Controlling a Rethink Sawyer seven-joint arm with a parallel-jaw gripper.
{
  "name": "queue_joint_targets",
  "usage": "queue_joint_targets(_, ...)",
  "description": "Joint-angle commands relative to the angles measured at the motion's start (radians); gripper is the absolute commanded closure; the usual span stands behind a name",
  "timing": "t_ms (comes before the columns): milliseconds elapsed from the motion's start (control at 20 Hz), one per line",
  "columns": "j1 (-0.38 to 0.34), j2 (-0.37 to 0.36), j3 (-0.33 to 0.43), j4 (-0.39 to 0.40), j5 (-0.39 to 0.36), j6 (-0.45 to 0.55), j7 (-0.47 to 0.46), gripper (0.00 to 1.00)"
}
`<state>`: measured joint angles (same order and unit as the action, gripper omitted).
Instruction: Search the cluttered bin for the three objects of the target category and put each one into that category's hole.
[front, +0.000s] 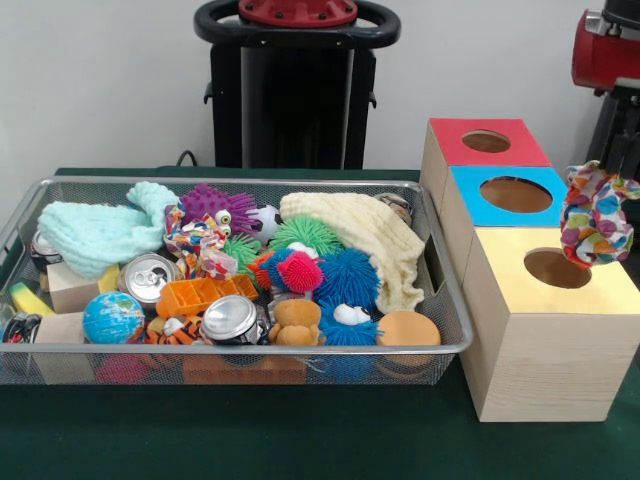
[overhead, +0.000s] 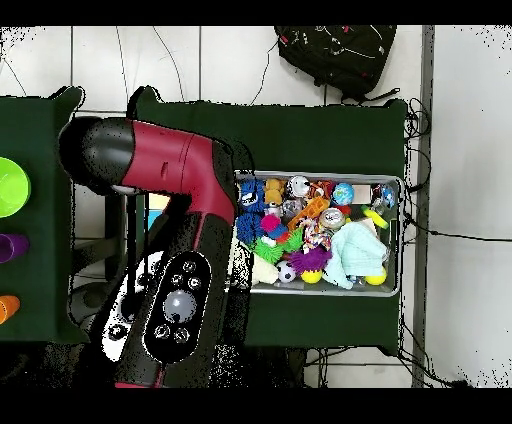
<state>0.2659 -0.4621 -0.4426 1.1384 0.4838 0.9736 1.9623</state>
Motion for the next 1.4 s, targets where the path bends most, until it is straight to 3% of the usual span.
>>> queue_joint_targets(50, -0.031, 0.057, 0.101, 0.062, -0.045, -0.053, 0.121, 1.00)
queue_joint_targets(700, -0.007, 0.101, 0.091, 0.018, -0.038, -0.063, 0.170, 1.00)
queue_joint_targets(1400, 0.014, 0.112, 0.082, 0.021, -0.028, -0.085, 0.192, 1.00)
